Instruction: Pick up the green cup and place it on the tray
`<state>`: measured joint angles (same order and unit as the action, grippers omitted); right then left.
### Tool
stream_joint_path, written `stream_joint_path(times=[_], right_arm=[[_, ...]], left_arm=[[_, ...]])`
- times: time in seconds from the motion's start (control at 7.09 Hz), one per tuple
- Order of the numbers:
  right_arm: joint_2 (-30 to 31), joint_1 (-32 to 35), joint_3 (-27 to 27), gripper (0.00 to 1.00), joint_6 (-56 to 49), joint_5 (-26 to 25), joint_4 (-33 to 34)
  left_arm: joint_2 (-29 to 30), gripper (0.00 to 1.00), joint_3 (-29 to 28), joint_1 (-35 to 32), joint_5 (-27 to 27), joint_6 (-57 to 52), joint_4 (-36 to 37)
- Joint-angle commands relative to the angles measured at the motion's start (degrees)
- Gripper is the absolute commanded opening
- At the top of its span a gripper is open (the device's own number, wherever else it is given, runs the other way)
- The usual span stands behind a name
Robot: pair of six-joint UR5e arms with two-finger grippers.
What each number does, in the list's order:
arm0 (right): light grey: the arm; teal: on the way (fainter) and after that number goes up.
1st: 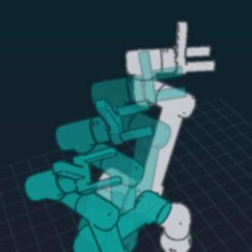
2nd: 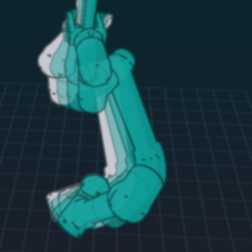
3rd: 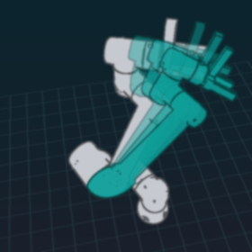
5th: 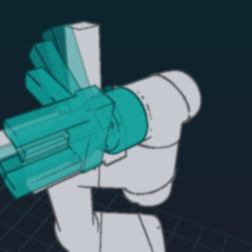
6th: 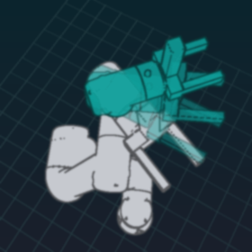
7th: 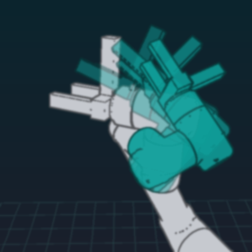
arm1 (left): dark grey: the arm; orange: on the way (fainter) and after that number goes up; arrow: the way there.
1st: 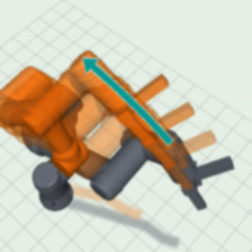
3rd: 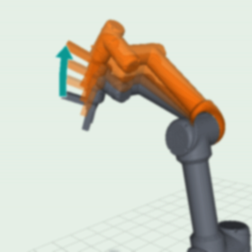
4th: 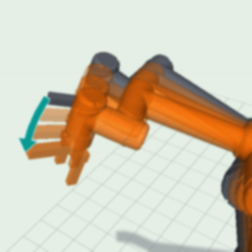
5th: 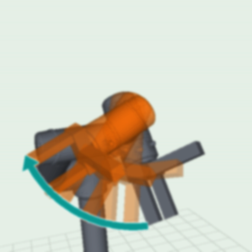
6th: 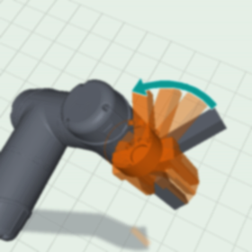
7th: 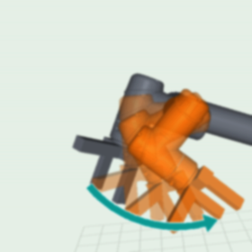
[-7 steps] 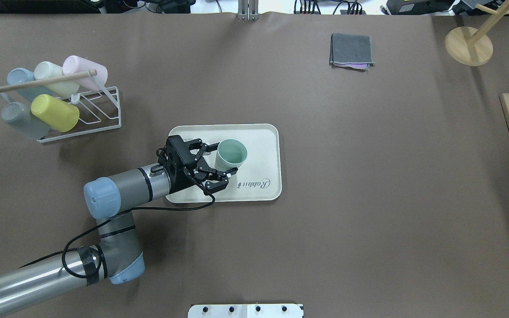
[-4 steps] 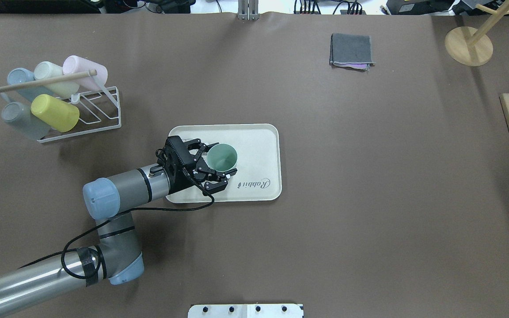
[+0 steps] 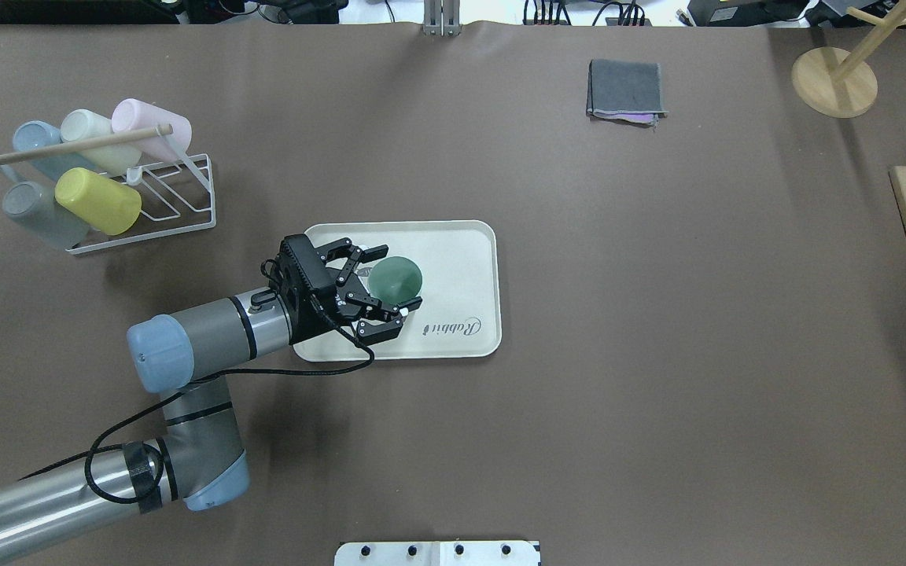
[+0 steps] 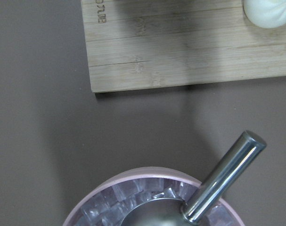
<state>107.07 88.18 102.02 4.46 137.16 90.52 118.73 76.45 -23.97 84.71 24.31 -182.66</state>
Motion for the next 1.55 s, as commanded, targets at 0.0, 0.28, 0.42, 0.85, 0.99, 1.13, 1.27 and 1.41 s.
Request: stream_joint_path(times=[0.0, 0.28, 0.42, 0.85, 0.99, 1.13, 1.27, 1.41], right_arm=[[0.6, 0.1, 0.5, 1.0, -0.2, 0.1, 0.0], [0.7, 0.8, 0.6, 1.0, -0.3, 2.6, -0.1], [0.7, 0.9, 0.6, 1.0, -0.3, 2.6, -0.2], [0.6, 0.9, 1.0, 1.0, -0.3, 2.1, -0.1], [0.6, 0.9, 0.9, 1.0, -0.2, 2.0, -0.1], [0.5, 0.9, 0.9, 1.0, 0.0, 1.9, -0.1], [0.6, 0.9, 0.9, 1.0, -0.1, 1.8, -0.1], [0.8, 0.9, 0.9, 1.0, -0.1, 1.7, -0.1]], left_arm=[[0.0, 0.98, 8.3, -2.2, 0.0, 0.4, 8.6], [0.5, 0.98, 16.3, -7.0, 0.3, 0.3, 25.9], [0.9, 0.98, 17.4, -9.7, 0.4, 0.3, 32.0], [3.7, 0.98, 17.8, -24.0, 7.6, 0.2, 59.1], [4.0, 0.98, 17.7, -30.5, 11.3, 0.1, 68.5], [3.7, 0.98, 17.3, -35.2, 14.7, 0.2, 75.1], [3.5, 0.98, 17.1, -40.9, 20.3, 0.1, 81.4], [-1.7, 0.98, 15.6, -46.1, 28.1, 0.1, 81.4]])
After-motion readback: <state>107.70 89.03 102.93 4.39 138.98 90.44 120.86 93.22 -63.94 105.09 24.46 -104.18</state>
